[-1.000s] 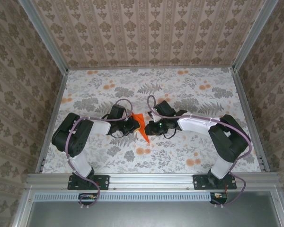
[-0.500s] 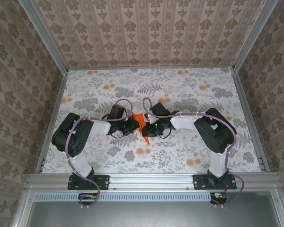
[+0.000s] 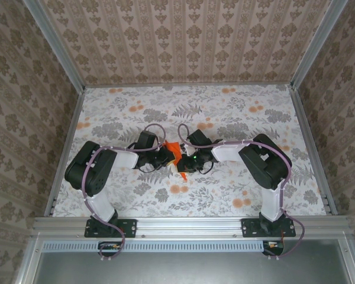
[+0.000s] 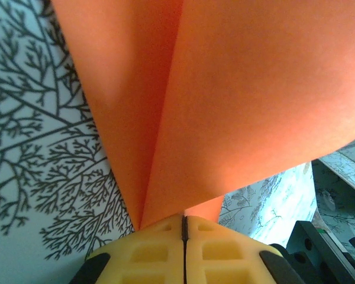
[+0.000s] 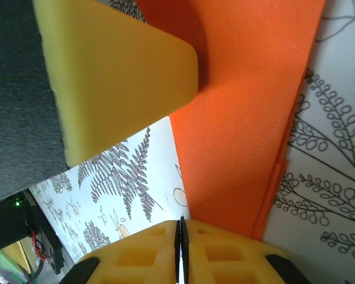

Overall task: Fold a paper plane with a square sheet of paper (pick it up from the middle)
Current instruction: Fold the wing for the fifth time at the center of the table.

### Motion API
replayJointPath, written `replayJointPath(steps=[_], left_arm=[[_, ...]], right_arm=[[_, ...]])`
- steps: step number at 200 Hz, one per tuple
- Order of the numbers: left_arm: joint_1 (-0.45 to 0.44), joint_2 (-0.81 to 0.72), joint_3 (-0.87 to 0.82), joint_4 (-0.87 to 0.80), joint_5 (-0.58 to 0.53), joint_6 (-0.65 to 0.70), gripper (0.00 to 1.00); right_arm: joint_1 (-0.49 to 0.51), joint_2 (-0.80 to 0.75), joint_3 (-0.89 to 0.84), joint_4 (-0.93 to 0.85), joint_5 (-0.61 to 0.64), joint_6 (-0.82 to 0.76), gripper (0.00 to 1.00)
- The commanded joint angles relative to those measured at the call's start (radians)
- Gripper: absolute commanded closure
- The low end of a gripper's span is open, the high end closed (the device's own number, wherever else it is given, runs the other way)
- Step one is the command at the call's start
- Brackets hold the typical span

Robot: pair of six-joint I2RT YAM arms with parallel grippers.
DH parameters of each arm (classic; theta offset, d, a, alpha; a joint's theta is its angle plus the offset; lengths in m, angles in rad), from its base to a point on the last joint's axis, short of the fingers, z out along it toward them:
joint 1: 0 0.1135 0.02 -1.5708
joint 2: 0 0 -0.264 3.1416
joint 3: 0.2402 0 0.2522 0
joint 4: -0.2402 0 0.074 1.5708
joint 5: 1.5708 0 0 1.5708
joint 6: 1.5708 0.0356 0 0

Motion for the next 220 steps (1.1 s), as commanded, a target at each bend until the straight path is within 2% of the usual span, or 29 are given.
replayJointPath(steps=[1,25,74,177,220], left_arm=[[-0.004,0.042,0.009,-0.106,-0.054,0.021,0.94],[-0.003,0.043,0.013,-0.174,-0.091,0.031,1.0],[-0.001,0.045,0.018,-0.308,-0.177,0.058,1.0],[0.003,0.051,0.003,-0.269,-0.159,0.042,1.0],[-0.006,0.038,0.001,-0.208,-0.116,0.037,1.0]], right_arm=[[0.01,0.027,-0.019,-0.056,0.003,-0.015,0.86],[0.013,0.007,-0.038,-0.091,-0.007,-0.043,0.87],[0.02,-0.031,-0.095,-0.169,-0.031,-0.098,0.87],[0.031,-0.157,-0.237,-0.255,-0.012,-0.14,0.88],[0.027,-0.348,-0.205,-0.205,0.068,-0.12,0.87]])
